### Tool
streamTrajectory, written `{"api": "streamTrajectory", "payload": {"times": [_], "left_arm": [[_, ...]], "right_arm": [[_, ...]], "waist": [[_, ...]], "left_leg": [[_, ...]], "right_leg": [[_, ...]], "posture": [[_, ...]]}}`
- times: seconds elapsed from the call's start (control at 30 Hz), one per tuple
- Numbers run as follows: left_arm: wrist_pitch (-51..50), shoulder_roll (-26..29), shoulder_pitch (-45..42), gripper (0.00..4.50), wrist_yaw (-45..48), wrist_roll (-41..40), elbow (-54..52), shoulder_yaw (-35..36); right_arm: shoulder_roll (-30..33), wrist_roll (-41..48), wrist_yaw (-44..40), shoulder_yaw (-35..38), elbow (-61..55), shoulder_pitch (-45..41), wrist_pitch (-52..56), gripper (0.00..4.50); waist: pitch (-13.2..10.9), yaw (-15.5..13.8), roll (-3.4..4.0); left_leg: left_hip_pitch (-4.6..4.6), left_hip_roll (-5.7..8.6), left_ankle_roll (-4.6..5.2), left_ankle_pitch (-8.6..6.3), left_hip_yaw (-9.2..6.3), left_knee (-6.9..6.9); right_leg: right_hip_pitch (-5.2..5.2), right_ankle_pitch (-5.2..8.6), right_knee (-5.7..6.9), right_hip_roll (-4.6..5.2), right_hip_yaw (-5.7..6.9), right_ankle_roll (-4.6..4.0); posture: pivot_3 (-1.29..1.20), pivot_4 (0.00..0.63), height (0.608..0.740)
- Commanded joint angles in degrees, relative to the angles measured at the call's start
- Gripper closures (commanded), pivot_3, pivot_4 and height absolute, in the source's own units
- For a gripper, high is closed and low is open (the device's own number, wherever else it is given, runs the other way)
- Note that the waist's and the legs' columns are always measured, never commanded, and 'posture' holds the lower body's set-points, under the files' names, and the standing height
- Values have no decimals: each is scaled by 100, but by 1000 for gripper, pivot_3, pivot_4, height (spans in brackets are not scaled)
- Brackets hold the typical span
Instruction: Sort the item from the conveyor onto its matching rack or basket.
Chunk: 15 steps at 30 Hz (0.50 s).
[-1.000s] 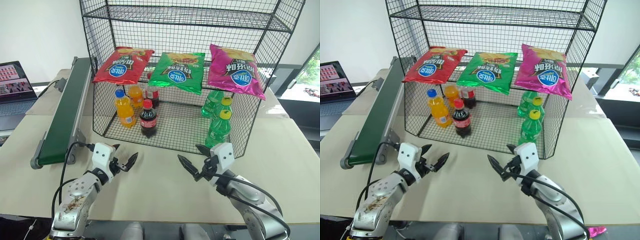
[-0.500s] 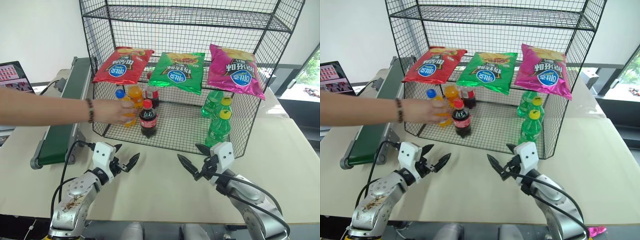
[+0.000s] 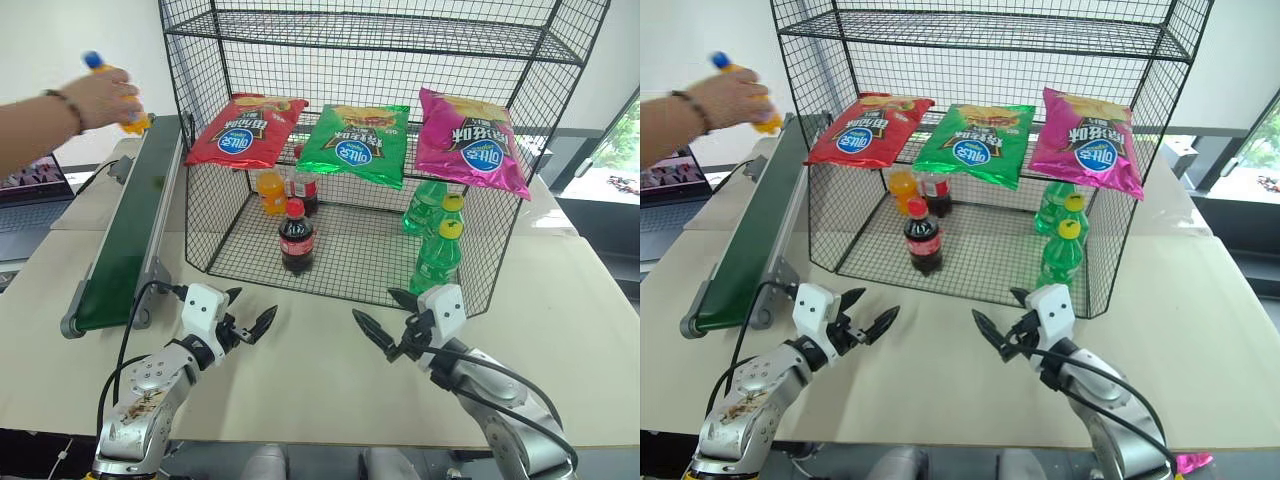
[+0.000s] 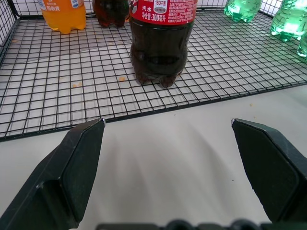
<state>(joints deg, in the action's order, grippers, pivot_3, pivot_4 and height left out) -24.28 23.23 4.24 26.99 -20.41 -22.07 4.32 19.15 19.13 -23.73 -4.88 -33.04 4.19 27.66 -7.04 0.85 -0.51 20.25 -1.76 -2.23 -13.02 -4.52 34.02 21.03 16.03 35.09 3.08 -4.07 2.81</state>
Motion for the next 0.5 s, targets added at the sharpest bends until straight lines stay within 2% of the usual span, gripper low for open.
{"api": "streamTrajectory", "payload": {"times": [0.03,0.33,0.5], "left_arm": [[44,37,-4,0,16,-40,-226,84],[68,20,27,0,25,-54,-243,86],[-15,29,151,0,4,-283,-397,384]], "right_arm": [[34,-4,-79,32,-128,-75,-205,19],[26,-16,-102,-5,-188,-107,-154,19],[113,79,-267,104,-92,-326,-149,19]], "waist": [[0,-1,0],[0,0,0],[0,10,0]], "left_leg": [[0,0,0,0,0,0],[0,0,0,0,0,0],[0,-1,0,0,0,0]], "right_leg": [[0,0,0,0,0,0],[0,0,0,0,0,0],[0,0,0,0,0,0]], "posture": [[0,150,738],[0,150,738],[0,150,738]]}}
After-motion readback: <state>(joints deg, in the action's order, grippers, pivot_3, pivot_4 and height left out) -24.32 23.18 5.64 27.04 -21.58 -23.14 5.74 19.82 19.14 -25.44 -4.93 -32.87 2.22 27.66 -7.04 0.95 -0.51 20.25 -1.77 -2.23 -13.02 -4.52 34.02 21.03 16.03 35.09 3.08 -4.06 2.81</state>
